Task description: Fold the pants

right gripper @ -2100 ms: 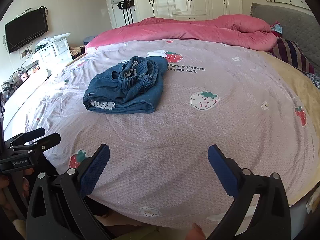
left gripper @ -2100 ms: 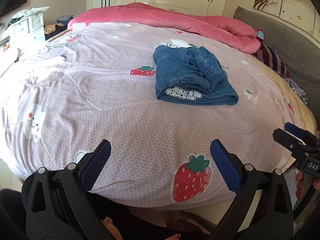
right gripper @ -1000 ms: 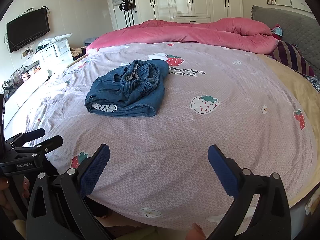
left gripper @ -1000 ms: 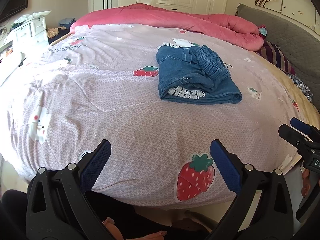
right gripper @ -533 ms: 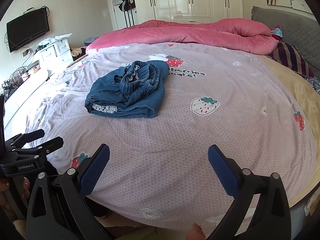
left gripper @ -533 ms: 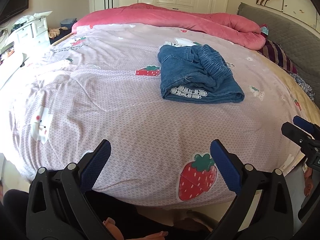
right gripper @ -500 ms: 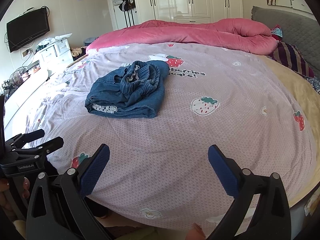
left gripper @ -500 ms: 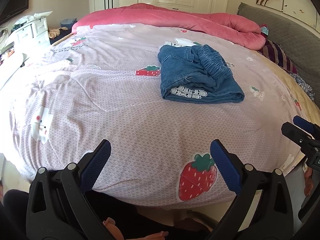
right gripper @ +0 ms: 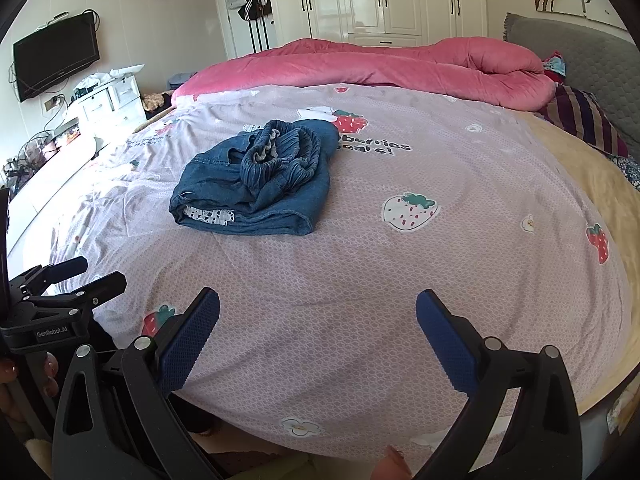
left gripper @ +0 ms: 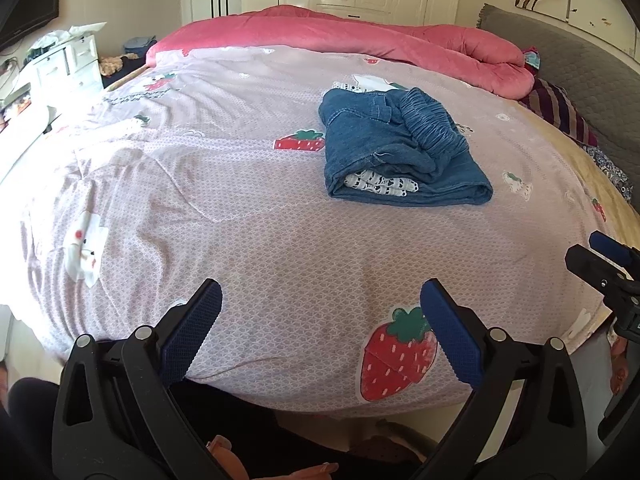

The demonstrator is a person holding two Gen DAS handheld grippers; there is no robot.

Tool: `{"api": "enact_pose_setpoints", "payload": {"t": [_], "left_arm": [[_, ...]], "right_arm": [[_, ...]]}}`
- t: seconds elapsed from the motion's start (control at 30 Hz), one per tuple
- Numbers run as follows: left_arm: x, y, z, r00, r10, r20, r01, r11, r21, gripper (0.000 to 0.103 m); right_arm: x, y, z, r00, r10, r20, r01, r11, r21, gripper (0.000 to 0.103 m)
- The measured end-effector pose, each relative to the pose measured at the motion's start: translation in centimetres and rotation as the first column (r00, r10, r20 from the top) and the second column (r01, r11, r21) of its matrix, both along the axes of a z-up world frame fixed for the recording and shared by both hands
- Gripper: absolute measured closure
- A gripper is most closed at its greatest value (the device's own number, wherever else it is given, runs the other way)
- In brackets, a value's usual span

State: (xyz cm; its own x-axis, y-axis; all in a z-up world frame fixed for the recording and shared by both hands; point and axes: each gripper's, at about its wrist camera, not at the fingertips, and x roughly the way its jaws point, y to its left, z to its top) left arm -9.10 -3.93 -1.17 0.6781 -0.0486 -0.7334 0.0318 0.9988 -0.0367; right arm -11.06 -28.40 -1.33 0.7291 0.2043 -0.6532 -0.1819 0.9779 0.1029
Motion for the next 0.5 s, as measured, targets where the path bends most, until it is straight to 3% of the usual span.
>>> {"api": "enact_pose_setpoints", "payload": {"t": [0.5], "left_arm": [[0.03,-0.15,-0.13,1.0,0.012,-0.009,-0.011,1.0,0.028,0.01]], "right_arm": [[0.09,-0.37,-0.2,1.0,-0.017,0.006,0.017,1.0,-0.026,0.005]]}}
